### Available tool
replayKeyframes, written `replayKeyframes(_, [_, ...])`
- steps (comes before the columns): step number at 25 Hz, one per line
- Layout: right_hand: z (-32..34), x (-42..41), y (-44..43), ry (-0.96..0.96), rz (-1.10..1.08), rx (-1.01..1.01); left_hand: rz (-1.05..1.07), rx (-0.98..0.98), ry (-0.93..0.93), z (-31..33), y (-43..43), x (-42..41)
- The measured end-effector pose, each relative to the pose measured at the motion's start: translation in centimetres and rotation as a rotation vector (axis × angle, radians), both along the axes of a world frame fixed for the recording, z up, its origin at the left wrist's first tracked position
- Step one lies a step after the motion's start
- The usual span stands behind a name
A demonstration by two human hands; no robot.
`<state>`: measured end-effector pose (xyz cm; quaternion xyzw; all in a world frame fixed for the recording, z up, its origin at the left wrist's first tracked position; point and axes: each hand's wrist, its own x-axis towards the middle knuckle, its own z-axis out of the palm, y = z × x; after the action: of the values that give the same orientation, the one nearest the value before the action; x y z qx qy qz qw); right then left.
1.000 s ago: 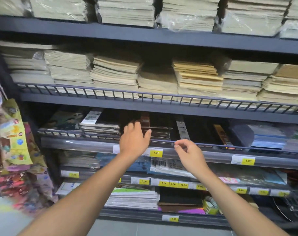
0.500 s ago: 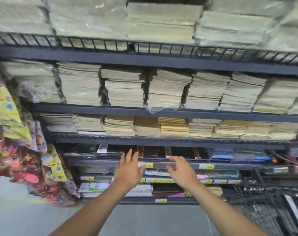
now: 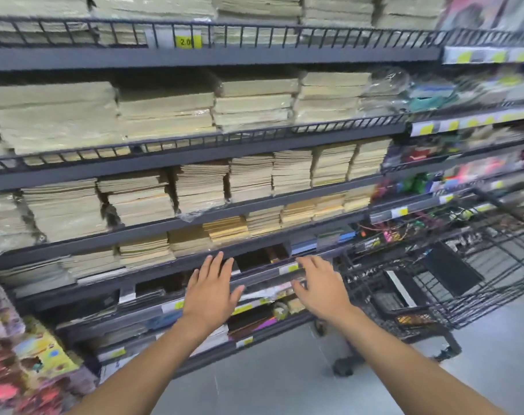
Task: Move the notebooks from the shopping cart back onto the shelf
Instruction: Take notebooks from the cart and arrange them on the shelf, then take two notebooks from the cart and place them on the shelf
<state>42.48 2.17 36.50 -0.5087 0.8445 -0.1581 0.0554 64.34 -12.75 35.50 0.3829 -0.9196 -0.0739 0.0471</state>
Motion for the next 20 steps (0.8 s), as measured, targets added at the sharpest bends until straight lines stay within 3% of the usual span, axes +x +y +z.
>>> replayKeyframes(8, [0.8,-12.1,15.4,0.067,-0.266,0.002,-0.263,-0.031,0.041,0.2,11.3,-16.4])
replayKeyframes(20, [0.9,-32.5,32.8,0.054,-0.462,0.031,-0.396,0.011,0.045,-0.6,26.1,-40.6])
